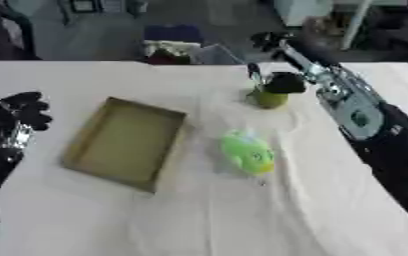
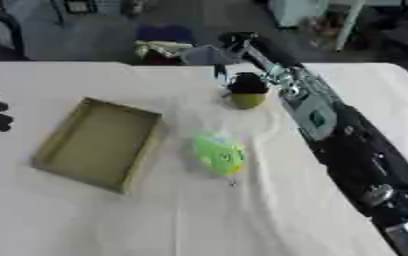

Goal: Pick up objects on the table and place them in the box.

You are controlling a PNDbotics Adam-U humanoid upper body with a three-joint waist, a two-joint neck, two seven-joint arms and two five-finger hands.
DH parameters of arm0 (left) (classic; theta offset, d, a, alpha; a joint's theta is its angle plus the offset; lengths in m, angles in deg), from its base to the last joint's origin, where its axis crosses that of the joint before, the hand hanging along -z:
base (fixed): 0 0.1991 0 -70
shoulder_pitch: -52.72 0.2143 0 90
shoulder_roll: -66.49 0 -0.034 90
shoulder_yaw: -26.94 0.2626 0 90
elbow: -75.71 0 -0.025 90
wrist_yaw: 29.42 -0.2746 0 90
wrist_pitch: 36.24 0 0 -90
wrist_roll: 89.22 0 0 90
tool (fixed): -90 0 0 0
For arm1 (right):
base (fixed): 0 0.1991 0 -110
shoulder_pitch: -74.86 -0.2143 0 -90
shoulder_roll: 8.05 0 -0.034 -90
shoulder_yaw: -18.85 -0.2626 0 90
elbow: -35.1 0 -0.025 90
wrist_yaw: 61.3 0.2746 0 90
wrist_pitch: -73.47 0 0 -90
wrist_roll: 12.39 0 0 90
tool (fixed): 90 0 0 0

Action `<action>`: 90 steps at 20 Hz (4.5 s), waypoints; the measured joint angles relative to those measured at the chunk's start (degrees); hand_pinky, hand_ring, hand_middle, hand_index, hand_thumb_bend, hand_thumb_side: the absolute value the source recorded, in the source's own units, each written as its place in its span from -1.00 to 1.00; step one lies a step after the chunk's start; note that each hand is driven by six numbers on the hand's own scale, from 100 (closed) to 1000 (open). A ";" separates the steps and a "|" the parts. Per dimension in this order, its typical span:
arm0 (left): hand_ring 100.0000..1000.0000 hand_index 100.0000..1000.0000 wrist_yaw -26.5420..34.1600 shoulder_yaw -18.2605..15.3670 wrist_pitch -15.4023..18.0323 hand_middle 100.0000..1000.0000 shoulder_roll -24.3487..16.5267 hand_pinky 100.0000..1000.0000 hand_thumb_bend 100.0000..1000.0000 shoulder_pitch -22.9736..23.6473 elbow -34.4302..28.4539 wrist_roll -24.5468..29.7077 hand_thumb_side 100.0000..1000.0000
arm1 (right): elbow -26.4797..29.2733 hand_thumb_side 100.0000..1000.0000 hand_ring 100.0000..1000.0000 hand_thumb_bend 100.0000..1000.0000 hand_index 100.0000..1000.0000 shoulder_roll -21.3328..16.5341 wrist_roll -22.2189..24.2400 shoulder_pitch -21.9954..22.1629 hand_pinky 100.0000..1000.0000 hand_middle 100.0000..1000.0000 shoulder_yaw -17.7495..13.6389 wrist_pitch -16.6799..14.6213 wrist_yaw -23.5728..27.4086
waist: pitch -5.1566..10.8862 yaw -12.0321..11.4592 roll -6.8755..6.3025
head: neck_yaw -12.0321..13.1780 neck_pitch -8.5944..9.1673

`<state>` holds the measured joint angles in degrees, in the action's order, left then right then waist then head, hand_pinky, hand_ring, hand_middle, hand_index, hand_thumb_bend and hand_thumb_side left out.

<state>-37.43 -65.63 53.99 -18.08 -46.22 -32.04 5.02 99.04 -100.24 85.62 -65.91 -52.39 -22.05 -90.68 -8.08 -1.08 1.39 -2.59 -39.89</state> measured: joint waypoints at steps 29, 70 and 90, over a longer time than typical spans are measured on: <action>0.20 0.56 -0.02 0.00 0.00 0.22 0.01 0.24 -0.48 0.00 0.01 0.00 0.44 | -7.47 -0.26 0.74 -1.00 0.89 4.41 -3.46 -2.29 0.53 0.72 -5.25 2.08 -7.87 | 0.00 -0.08 -0.30 | -0.56 0.19; 0.19 0.56 -0.01 0.02 0.03 0.22 0.06 0.24 -0.48 -0.05 0.02 0.05 0.44 | -28.65 -0.37 0.78 -1.00 0.82 14.44 -21.64 -5.15 0.56 0.72 -20.94 20.89 -28.38 | -0.04 -0.51 -1.27 | -2.06 0.67; 0.19 0.56 -0.01 0.02 0.17 0.22 0.07 0.24 -0.49 -0.05 0.02 0.24 0.44 | -29.70 -0.49 0.78 -1.00 0.72 14.97 -12.63 -5.17 0.58 0.71 -20.81 18.50 -29.58 | -0.13 -0.60 -1.26 | -2.34 0.67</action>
<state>-37.44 -65.62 54.17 -18.01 -46.27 -32.02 5.26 69.35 -85.27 72.99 -71.09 -73.19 -3.54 -120.26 -8.21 -1.68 0.13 -4.93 -39.22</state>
